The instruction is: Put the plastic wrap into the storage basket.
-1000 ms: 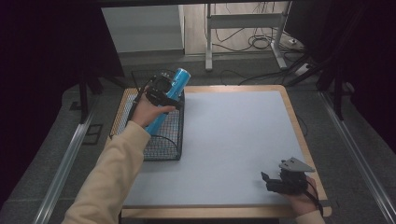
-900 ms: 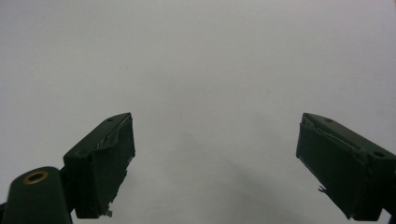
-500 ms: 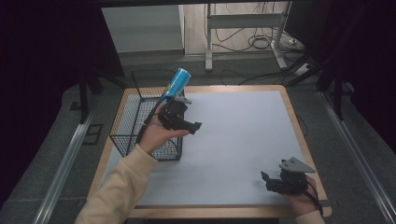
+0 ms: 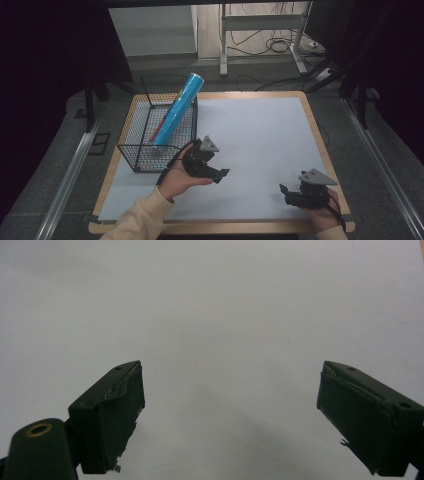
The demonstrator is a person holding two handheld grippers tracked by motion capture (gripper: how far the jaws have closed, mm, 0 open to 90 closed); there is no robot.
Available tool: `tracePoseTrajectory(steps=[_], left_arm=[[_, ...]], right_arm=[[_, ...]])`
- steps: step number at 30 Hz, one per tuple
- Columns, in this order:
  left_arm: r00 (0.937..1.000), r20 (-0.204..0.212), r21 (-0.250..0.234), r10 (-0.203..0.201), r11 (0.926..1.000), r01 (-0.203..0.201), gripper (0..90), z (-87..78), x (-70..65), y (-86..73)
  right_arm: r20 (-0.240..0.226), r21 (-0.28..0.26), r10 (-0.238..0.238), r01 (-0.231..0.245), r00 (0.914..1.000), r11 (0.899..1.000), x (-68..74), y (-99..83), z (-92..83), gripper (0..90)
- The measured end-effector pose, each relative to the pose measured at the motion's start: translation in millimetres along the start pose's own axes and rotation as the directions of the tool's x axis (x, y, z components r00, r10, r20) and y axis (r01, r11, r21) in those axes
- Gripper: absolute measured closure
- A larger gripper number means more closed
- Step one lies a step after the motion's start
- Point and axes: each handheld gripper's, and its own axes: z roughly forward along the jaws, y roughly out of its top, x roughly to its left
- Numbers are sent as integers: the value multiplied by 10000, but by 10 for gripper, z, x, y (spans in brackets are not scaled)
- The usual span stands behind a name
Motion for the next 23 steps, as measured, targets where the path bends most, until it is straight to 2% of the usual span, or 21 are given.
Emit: tracePoseTrajectory(steps=[2, 5, 10, 23], left_arm=[[9999, -101, -45, -93, 9999, 93, 203, 36, -25, -65], [9997, 65, -21, -243, 9997, 243, 205, 85, -49, -143], [9994, 298, 179, -167, 9997, 162, 203, 147, -79, -240], [9993, 324, 154, -169, 9997, 164, 197, 163, -70, -290]], right_arm=[[-3, 26, -33, 33, 10000, 10000, -2, -2, 7, 120], [15, 56, -6, 6, 10000, 10000, 4, -2, 13, 120], [37, 36, -24, 24, 10000, 10000, 6, -1, 8, 120], [42, -313, -117, 118, 9999, 9994, -9, 9, -43, 124]])
